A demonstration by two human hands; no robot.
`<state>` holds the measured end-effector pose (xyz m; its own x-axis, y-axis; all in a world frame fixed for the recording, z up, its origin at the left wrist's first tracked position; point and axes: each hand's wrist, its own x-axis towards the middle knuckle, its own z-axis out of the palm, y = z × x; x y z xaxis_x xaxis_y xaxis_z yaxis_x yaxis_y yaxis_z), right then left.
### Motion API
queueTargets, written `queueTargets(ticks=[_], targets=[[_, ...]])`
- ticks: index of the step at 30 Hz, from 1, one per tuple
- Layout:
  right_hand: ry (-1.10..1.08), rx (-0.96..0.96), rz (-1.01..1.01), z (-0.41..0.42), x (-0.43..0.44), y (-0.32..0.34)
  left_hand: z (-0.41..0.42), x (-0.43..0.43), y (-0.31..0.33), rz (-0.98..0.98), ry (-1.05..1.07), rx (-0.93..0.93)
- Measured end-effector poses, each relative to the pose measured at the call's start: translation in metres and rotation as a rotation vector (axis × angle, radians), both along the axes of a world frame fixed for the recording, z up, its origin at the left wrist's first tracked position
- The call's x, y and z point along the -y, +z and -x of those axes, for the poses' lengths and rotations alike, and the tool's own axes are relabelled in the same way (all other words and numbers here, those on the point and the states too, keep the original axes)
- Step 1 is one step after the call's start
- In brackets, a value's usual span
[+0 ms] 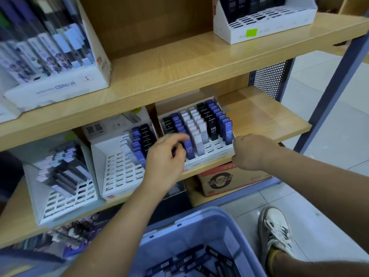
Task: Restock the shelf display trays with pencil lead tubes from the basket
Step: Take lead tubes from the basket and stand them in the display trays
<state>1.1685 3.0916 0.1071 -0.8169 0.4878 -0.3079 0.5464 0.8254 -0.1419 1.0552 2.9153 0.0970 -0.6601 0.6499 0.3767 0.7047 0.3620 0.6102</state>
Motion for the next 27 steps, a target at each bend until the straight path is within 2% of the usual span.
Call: queueTargets(ticks=[4, 6, 11, 15, 19, 22, 24, 27], targets=[[0.254, 0.028, 0.206, -0.003, 0.044, -0.006, -0.025, 0.062, -0.036, 0.003, -0.061, -0.086], [0.378, 0.084, 0.276, -0.008, 0.074, -0.022, -0.030, 0.082, -0.061, 0.044, -0.054, -0.003], [0.522, 0.310, 0.252, -0.022, 0.129, -0.096, -0.051, 0.128, -0.153, 0.496, -0.148, 0.237], [0.447, 0.359, 0.291, -0.041, 0.154, -0.177, -0.065, 0.178, -0.234, 0.817, -0.133, 0.417], [0.140, 0.334, 0.434, -0.054, 0.171, -0.253, -0.074, 0.209, -0.285, 1.041, -0.083, 0.485], [-0.018, 0.266, 0.446, -0.065, 0.179, -0.301, -0.089, 0.215, -0.310, 1.137, -0.114, 0.562], [-0.022, 0.240, 0.398, -0.071, 0.181, -0.324, -0.101, 0.214, -0.321, 1.140, -0.111, 0.592], [0.121, 0.239, 0.308, -0.063, 0.187, -0.336, -0.120, 0.211, -0.332, 1.137, -0.062, 0.522]])
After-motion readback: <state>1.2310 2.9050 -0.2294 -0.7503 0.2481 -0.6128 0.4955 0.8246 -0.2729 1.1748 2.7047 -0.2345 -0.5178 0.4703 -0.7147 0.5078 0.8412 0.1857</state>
